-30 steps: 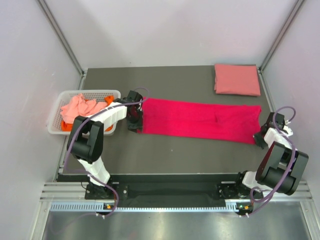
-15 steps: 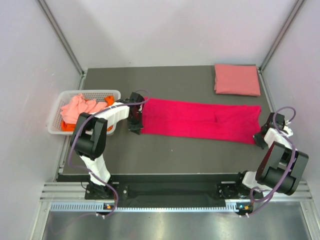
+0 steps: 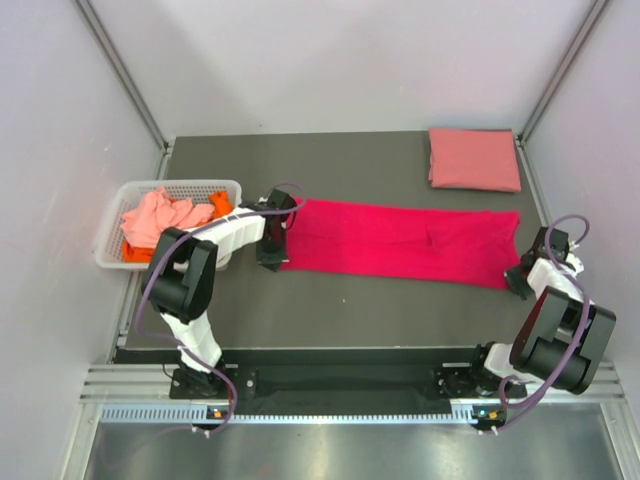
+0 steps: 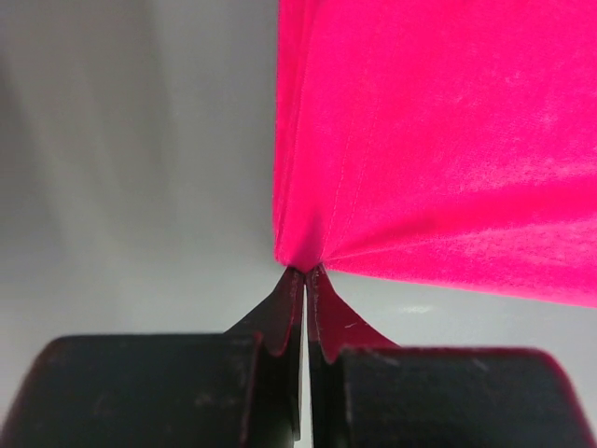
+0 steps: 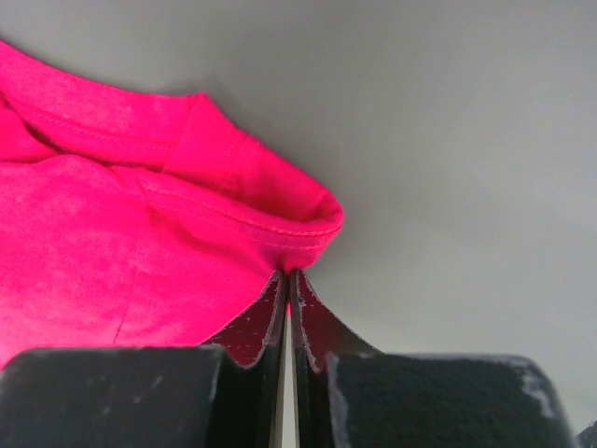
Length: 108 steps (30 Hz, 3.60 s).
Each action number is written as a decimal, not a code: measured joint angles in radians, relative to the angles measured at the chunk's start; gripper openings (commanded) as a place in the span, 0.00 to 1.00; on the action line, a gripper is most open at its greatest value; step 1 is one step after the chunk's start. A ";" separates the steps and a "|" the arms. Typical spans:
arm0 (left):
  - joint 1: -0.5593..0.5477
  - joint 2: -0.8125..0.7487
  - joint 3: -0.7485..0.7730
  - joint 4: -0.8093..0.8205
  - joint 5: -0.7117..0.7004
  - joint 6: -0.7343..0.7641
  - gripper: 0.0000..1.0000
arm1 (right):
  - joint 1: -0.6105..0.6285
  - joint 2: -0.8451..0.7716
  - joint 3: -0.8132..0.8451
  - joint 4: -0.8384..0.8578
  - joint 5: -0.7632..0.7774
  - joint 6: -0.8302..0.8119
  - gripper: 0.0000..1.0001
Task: Fold and stack the t-shirts
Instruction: Fold the tshirt
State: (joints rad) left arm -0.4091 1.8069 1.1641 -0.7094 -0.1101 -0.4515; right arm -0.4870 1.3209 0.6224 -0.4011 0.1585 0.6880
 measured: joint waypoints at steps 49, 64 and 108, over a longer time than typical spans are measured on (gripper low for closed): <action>0.014 0.212 0.642 -0.251 -0.080 0.253 0.39 | 0.222 0.139 0.422 -0.126 -0.208 -0.169 0.34; 0.090 0.380 0.677 -0.229 -0.003 0.497 0.46 | 0.249 0.155 0.427 -0.108 -0.267 -0.199 0.34; 0.088 0.341 0.602 -0.286 -0.192 0.375 0.00 | 0.373 0.690 0.910 -0.227 0.080 0.037 0.33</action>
State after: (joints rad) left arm -0.3210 2.1475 1.7664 -0.9955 -0.3016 -0.0769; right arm -0.1135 2.0109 1.5326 -0.6285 0.2390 0.7254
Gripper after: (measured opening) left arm 0.011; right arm 0.338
